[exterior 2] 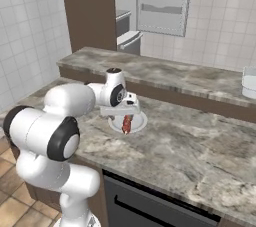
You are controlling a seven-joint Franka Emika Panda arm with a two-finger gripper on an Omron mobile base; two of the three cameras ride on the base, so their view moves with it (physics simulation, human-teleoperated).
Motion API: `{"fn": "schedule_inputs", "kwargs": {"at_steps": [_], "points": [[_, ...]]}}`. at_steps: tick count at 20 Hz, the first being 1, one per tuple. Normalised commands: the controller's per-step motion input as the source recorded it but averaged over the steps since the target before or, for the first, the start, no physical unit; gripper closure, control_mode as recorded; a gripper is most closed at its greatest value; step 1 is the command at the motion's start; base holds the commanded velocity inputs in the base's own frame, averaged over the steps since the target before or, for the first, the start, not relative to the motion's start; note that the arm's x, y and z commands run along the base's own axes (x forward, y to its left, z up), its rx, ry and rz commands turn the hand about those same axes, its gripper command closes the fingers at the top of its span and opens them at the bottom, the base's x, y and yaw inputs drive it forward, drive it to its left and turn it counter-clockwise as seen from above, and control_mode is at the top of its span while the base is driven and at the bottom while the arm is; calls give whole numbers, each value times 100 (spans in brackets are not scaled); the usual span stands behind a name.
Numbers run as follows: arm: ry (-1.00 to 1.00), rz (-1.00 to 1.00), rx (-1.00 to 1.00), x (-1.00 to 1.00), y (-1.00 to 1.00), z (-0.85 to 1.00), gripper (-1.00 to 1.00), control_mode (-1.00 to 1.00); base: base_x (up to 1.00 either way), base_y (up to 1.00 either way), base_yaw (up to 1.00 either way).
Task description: Place the cold items (orange and pear) from the fridge in one tupperware on the dining counter. Place the warm items (hot dog and kebab skewer) in the stove area in another tupperware.
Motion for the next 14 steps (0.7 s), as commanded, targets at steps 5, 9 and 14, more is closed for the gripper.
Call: {"fn": "schedule_inputs", "kwargs": {"at_steps": [5,9,14], "points": [[0,2,0,37,0,-28,-100,-100,0,0,0],[0,0,0,40,0,-23,-100,-100,0,0,0],[0,2,0,29,0,-32,-100,-100,0,0,0]]}}
